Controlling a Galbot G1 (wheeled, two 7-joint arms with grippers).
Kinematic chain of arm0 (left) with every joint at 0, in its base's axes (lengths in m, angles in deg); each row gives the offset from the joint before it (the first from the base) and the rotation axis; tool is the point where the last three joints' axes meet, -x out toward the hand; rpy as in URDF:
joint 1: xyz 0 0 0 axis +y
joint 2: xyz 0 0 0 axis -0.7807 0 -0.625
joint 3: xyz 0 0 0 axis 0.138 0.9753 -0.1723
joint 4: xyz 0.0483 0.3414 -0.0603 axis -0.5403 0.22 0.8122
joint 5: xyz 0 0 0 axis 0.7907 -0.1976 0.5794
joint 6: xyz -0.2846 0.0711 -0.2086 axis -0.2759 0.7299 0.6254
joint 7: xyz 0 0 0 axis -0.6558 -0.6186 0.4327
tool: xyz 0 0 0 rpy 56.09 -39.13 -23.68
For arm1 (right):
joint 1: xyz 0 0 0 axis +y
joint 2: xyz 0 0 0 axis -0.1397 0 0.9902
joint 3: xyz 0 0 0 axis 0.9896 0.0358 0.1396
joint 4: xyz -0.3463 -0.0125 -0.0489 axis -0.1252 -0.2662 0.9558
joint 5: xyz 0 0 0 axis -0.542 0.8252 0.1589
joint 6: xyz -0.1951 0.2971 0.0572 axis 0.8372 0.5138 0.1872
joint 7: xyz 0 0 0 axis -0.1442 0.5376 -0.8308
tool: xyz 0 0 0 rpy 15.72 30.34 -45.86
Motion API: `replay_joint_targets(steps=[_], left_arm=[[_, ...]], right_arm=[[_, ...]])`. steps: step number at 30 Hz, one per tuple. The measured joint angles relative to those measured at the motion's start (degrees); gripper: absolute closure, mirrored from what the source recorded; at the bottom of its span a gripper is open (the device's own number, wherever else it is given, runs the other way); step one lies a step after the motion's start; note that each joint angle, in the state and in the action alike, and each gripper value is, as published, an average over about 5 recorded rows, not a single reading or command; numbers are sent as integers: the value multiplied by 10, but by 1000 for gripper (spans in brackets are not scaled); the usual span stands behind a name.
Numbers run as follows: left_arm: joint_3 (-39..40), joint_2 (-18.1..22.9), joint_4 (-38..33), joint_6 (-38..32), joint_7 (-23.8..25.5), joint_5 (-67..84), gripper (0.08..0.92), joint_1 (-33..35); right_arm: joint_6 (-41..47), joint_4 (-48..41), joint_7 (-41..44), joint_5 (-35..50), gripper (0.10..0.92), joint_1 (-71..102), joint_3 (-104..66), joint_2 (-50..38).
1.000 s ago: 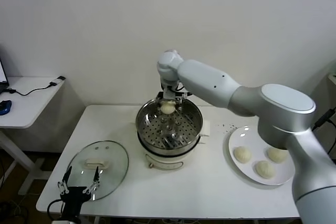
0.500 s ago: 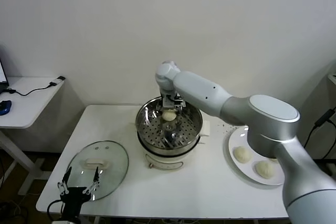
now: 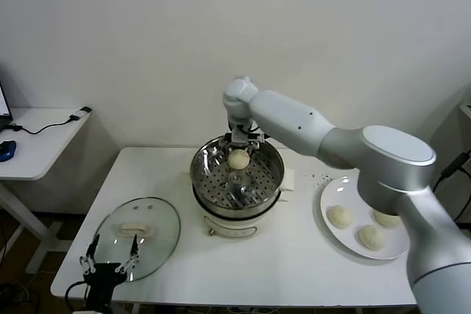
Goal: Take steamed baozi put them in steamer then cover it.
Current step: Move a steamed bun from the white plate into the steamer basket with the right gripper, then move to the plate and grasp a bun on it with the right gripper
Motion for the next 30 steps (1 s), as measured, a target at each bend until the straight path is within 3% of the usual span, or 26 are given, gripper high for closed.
replay_joint_targets(steps=[6,16,22,30], left_arm=[[3,1,-6,1,0,-2,177,2],[10,3,-14,2,0,-3,177,1],[11,3,-14,1,0,-3,177,3],[8,4,-16,1,-1,-3,177,9]], right_arm=[[103,71,-30,147,203,-76,80,-94],[361,191,-79,350,203,-137,179,-281],[444,223,-80,404,203,-103,184,-371],[486,227,-62,407,203,2,133,-428]])
